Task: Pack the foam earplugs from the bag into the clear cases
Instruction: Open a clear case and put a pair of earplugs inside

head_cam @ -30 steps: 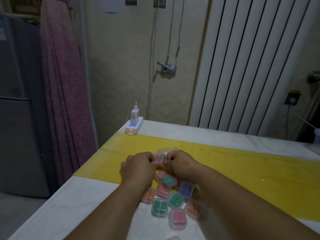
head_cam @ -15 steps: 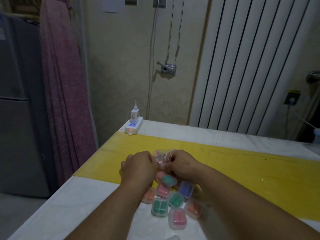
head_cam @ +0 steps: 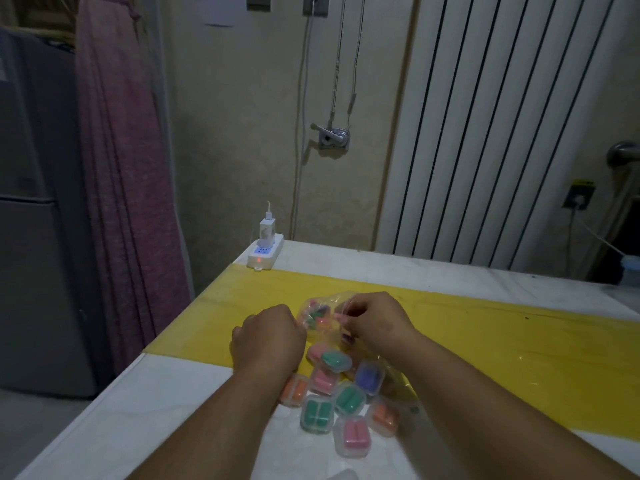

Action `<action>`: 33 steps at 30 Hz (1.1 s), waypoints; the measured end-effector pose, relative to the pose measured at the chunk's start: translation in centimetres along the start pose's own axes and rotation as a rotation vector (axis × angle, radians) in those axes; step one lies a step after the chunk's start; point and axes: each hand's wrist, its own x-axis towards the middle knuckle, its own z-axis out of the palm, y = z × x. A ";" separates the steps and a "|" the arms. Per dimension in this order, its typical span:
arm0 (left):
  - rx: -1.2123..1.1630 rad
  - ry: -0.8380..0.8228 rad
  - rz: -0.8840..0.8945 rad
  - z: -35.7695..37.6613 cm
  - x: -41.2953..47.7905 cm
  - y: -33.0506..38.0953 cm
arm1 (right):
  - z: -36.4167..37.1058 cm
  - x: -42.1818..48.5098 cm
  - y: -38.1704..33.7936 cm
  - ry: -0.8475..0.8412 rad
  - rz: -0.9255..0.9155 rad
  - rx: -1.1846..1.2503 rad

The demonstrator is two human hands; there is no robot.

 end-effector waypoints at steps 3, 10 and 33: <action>0.009 -0.001 -0.005 -0.2 -0.1 0.1 | -0.9 -1.0 0.4 0.116 -0.004 0.012; -0.097 0.068 0.080 -2.0 -1.2 1.5 | -3.9 -4.9 1.6 0.174 0.057 0.131; -1.274 -0.396 0.221 -4.0 -5.6 4.7 | -4.5 -8.8 1.5 0.202 -0.161 0.081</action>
